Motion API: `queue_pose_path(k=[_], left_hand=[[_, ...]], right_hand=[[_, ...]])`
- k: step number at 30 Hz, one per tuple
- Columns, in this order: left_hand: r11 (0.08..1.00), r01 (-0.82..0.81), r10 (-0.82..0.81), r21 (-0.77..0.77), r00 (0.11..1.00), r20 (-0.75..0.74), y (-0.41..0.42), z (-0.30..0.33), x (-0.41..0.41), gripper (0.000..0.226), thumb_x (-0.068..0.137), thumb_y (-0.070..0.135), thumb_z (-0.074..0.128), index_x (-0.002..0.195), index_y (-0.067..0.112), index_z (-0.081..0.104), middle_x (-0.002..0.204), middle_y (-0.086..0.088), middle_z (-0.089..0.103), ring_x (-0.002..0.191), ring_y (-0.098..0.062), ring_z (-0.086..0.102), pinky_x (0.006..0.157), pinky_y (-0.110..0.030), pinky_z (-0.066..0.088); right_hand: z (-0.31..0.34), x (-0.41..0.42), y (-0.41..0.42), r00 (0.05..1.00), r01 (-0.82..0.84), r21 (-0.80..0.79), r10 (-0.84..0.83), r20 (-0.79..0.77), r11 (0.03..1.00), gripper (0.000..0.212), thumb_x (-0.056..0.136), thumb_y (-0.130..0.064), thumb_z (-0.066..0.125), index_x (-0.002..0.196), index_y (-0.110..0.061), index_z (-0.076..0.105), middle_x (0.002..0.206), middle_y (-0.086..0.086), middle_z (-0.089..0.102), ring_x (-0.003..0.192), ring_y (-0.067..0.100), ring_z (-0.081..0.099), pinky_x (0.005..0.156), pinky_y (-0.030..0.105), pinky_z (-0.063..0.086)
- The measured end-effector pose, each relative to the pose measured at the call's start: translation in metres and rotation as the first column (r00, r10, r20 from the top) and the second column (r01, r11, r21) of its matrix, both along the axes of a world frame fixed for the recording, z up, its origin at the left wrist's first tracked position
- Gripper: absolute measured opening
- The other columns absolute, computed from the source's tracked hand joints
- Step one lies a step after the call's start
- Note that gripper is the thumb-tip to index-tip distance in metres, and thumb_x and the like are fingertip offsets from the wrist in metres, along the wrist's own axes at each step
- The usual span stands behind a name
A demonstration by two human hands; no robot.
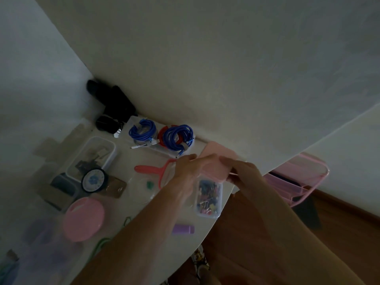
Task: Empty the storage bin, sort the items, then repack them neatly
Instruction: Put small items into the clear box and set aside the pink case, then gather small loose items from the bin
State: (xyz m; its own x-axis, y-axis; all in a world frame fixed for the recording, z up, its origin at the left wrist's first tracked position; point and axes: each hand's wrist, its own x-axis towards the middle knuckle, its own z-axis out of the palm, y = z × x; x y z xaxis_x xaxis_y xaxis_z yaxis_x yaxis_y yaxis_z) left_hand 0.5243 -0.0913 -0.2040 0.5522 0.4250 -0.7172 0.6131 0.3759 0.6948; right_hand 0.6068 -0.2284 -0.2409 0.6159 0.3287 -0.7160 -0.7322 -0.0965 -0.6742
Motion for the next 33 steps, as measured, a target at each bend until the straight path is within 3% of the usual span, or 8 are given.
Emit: queue_pose_path(k=[3, 7, 11, 18, 21, 25, 31, 33], left_hand=[[0.987, 0.001, 0.013, 0.163, 0.996, -0.087, -0.002, 0.000, -0.004, 0.054, 0.081, 0.040, 0.077, 0.119, 0.007, 0.059, 0.105, -0.004, 0.067, 0.085, -0.013, 0.060, 0.051, -0.015, 0.039], [0.961, 0.010, 0.005, 0.275, 0.999, -0.053, -0.002, -0.016, -0.009, 0.056, 0.088, 0.033, 0.070, 0.135, 0.008, 0.052, 0.124, -0.002, 0.063, 0.083, -0.002, 0.058, 0.054, -0.009, 0.037], [0.954, -0.038, 0.053, 0.299, 0.998, -0.040, -0.001, -0.018, -0.013, 0.054, 0.087, 0.035, 0.070, 0.133, 0.010, 0.056, 0.130, -0.005, 0.063, 0.110, -0.014, 0.063, 0.095, -0.031, 0.051], [0.923, -0.114, 0.097, 0.368, 0.993, 0.066, 0.019, 0.021, -0.067, 0.025, 0.089, 0.032, 0.068, 0.111, 0.021, 0.063, 0.096, 0.018, 0.064, 0.087, 0.001, 0.061, 0.076, -0.015, 0.049], [0.828, -0.224, 0.175, 0.514, 0.974, 0.143, 0.041, 0.067, -0.116, 0.012, 0.087, 0.038, 0.067, 0.095, 0.034, 0.059, 0.091, 0.017, 0.065, 0.090, -0.003, 0.065, 0.085, -0.025, 0.053], [0.611, -0.349, 0.262, 0.711, 0.936, 0.234, 0.082, 0.130, -0.218, 0.034, 0.088, 0.046, 0.062, 0.115, 0.026, 0.062, 0.113, 0.008, 0.067, 0.101, -0.012, 0.064, 0.094, -0.037, 0.052], [0.114, -0.097, 0.604, 0.989, 0.797, 0.009, 0.131, 0.175, -0.438, 0.043, 0.085, 0.053, 0.047, 0.116, 0.029, 0.065, 0.118, -0.001, 0.063, 0.109, -0.027, 0.059, 0.091, -0.040, 0.051], [0.104, 0.049, 0.699, 0.993, 0.707, -0.108, 0.140, 0.161, -0.506, 0.044, 0.083, 0.051, 0.047, 0.113, 0.027, 0.068, 0.121, -0.006, 0.061, 0.116, -0.032, 0.054, 0.092, -0.045, 0.050]], right_hand=[[-0.015, 0.003, 0.009, 0.998, 0.046, -0.041, -0.048, -0.043, 0.998, 0.027, 0.076, -0.011, 0.082, 0.094, 0.003, 0.067, 0.090, 0.015, 0.073, 0.080, 0.024, 0.071, 0.074, 0.034, 0.059], [-0.039, 0.016, 0.026, 0.999, 0.035, -0.234, -0.031, 0.021, 0.972, 0.043, 0.066, -0.026, 0.090, 0.087, 0.006, 0.068, 0.080, 0.015, 0.070, 0.071, 0.026, 0.067, 0.074, 0.033, 0.057], [-0.058, 0.030, 0.032, 0.993, -0.009, -0.378, 0.052, 0.103, 0.926, 0.049, 0.053, -0.030, 0.095, 0.084, 0.001, 0.071, 0.081, 0.013, 0.074, 0.075, 0.027, 0.073, 0.079, 0.043, 0.061], [0.011, -0.006, 0.048, 0.905, 0.014, -0.586, 0.239, 0.352, 0.810, 0.061, 0.075, -0.039, 0.081, 0.127, -0.016, 0.060, 0.124, 0.011, 0.062, 0.107, 0.027, 0.060, 0.093, 0.036, 0.052], [0.075, -0.061, 0.078, 0.729, -0.089, -0.454, 0.369, 0.577, 0.886, 0.041, 0.076, -0.041, 0.080, 0.111, -0.024, 0.069, 0.106, 0.000, 0.071, 0.087, 0.014, 0.066, 0.085, 0.038, 0.057], [0.162, -0.162, 0.153, 0.606, -0.403, -0.157, 0.392, 0.693, 0.901, 0.029, 0.079, -0.034, 0.080, 0.104, -0.025, 0.068, 0.094, -0.008, 0.070, 0.078, -0.005, 0.066, 0.071, 0.025, 0.058], [0.217, -0.335, 0.249, 0.135, -0.799, -0.203, 0.498, 0.856, 0.565, 0.036, 0.081, -0.038, 0.077, 0.114, -0.031, 0.066, 0.111, -0.013, 0.068, 0.096, 0.004, 0.065, 0.083, 0.024, 0.053], [0.203, -0.377, 0.270, -0.057, -0.844, -0.341, 0.563, 0.824, 0.414, 0.039, 0.081, -0.041, 0.075, 0.118, -0.033, 0.064, 0.119, -0.012, 0.065, 0.102, 0.007, 0.063, 0.088, 0.030, 0.053]])
